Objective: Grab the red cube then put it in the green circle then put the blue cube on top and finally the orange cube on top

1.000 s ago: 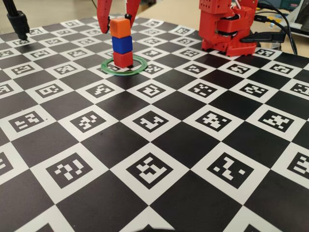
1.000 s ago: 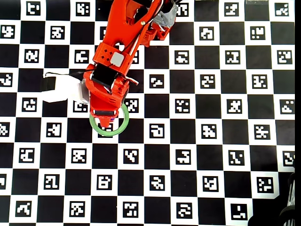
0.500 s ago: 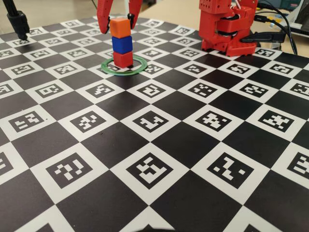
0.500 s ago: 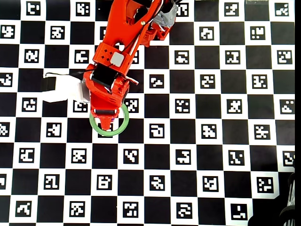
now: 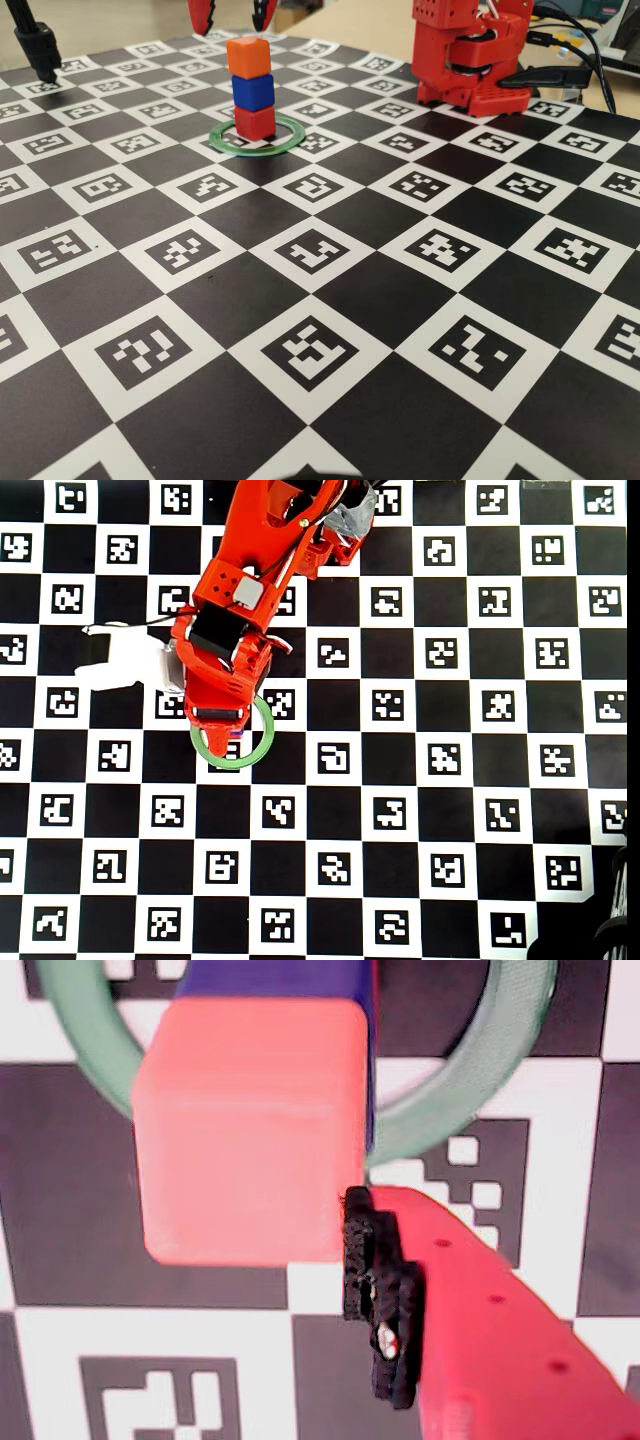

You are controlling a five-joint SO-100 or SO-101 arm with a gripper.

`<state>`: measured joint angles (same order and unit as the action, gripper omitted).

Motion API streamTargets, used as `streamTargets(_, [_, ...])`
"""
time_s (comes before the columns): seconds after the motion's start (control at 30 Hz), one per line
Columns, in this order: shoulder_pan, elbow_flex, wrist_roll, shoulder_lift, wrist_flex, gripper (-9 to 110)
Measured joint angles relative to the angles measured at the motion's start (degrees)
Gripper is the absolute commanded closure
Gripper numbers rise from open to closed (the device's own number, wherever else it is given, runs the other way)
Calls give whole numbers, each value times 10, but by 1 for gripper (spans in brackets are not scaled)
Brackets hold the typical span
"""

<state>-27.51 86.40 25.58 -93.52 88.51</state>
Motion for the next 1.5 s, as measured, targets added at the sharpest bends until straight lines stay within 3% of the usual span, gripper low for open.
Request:
streamTargets(0.27, [17, -12, -53, 0, 24, 67])
streamTargets(0.7, [142, -23, -188, 0, 42, 68])
streamTargets(0.93, [214, -3, -259, -25, 20, 84])
streamTargets(1.2, [251, 144, -286, -109, -75, 107])
streamTargets(1.5, [259, 296, -268, -190, -156, 107])
